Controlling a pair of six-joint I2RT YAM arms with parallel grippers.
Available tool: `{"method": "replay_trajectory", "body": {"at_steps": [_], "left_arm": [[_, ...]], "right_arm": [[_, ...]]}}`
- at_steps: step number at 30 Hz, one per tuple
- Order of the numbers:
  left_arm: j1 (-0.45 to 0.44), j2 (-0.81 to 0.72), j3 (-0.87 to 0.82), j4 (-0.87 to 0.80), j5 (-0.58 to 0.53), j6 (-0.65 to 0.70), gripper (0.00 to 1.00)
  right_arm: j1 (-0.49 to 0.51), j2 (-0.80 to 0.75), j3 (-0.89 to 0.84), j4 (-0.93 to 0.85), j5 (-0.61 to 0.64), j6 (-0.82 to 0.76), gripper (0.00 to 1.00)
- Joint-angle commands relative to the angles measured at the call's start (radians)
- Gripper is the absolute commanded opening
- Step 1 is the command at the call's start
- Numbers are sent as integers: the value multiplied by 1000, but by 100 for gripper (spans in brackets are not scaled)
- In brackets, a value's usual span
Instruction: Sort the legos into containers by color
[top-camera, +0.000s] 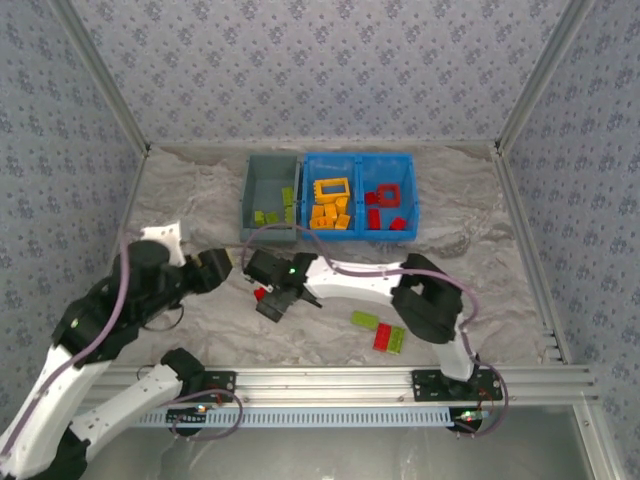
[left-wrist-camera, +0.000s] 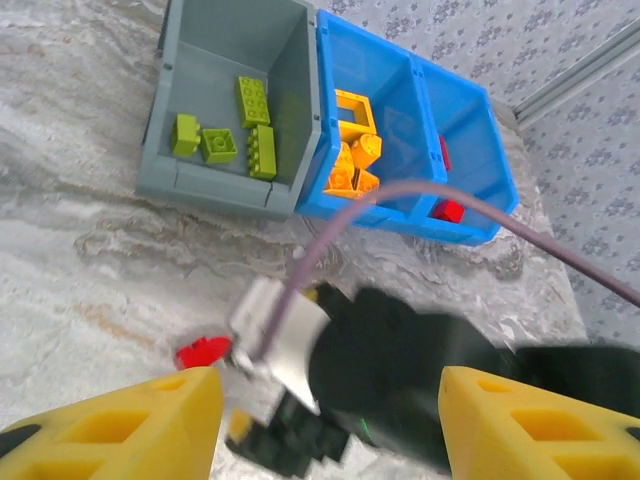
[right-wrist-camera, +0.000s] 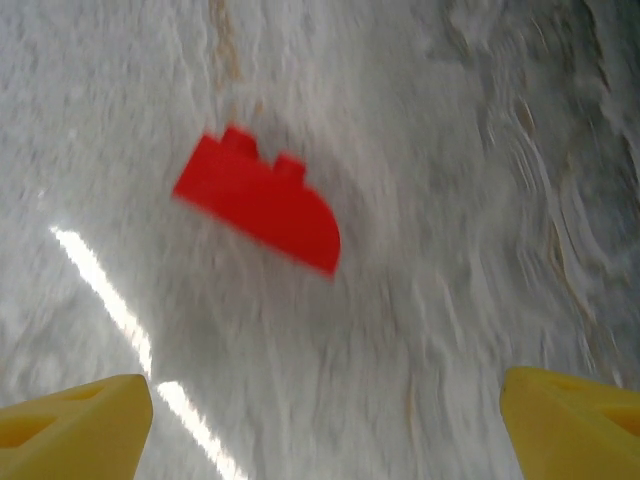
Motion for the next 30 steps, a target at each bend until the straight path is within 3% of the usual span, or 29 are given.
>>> {"method": "replay_trajectory", "body": {"at_steps": [1,6,20,30], "left_arm": [[0,-67,-14,-118,5,-50,59],[-1,-99,5,-150,14,-62,59],[-1,-72,-2,-121,43,-61,59],[-1,-85,-73,-123,80,-76,59]], "right_arm": [[-23,102,94,-77,-21,-96,92],[-46,188,170,-79,-36,-100,90],[-92,274,304,-88,-121,-33,72],[-99,229,258,-24,-185,20,42]]}}
